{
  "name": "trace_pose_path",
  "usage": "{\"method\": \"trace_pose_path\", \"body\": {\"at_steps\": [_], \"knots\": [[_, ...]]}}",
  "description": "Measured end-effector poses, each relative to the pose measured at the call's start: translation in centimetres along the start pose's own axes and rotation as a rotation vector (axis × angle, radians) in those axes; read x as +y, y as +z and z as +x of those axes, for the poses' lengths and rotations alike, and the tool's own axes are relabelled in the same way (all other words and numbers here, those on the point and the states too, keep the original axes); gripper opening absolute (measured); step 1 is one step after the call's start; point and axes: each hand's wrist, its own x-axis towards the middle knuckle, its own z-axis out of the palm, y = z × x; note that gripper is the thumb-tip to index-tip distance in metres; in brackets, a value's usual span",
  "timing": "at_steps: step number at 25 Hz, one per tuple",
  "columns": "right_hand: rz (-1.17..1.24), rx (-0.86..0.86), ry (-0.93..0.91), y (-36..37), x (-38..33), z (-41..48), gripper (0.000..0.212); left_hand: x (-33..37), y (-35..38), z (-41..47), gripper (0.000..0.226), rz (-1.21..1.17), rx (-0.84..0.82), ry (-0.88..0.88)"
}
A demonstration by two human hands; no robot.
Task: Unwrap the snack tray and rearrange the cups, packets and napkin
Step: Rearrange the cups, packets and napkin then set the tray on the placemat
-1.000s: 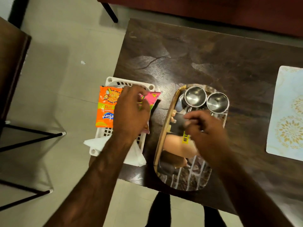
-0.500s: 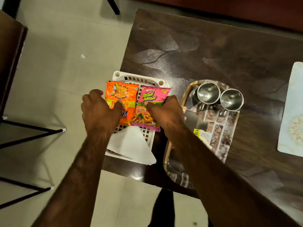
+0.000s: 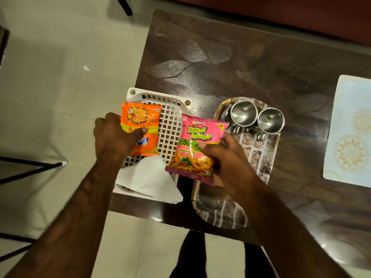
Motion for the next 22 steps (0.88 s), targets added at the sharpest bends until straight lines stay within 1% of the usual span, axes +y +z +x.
{"method": "trace_pose_path", "body": {"at_steps": [2, 5, 8, 11, 13, 15, 16, 17, 19, 22], "knots": [[0.028, 0.040, 0.016, -3.2, 1.3, -1.3, 0.039, 0.0, -0.2, 0.0, 0.065, -0.031, 0.023, 0.039], [0.108, 0.144, 0.012, -7.6, 3.2, -2.6, 0.046, 0.8, -0.6, -1.5, 0.062, -0.175, -0.052, 0.018], [0.151, 0.215, 0.005, -10.8, 4.2, -3.1, 0.035, 1.5, -1.2, -3.2, 0.068, -0.284, -0.046, 0.013], [0.050, 0.300, -0.022, -13.2, 4.4, -2.6, 0.028, 2.8, -2.4, -5.3, 0.070, -0.499, -0.039, -0.007], [-0.002, 0.337, -0.051, -14.3, 4.1, -1.9, 0.026, 4.3, -2.1, -7.7, 0.068, -0.589, -0.116, 0.018], [-0.049, 0.349, -0.079, -14.9, 3.8, -1.1, 0.036, 5.8, -0.3, -10.1, 0.067, -0.638, -0.257, 0.032], [-0.077, 0.362, -0.100, -15.0, 3.8, -0.8, 0.039, 6.5, 1.0, -11.0, 0.068, -0.646, -0.323, 0.019], [-0.119, 0.369, -0.122, -14.9, 3.6, -0.5, 0.037, 7.1, 2.2, -11.8, 0.068, -0.648, -0.372, 0.006], [-0.217, 0.378, -0.168, -15.0, 3.6, 0.0, 0.033, 8.4, 4.1, -12.7, 0.064, -0.660, -0.415, -0.014], [-0.283, 0.417, -0.218, -15.2, 3.3, 0.6, 0.039, 9.4, 5.5, -13.1, 0.058, -0.675, -0.441, -0.035]]}}
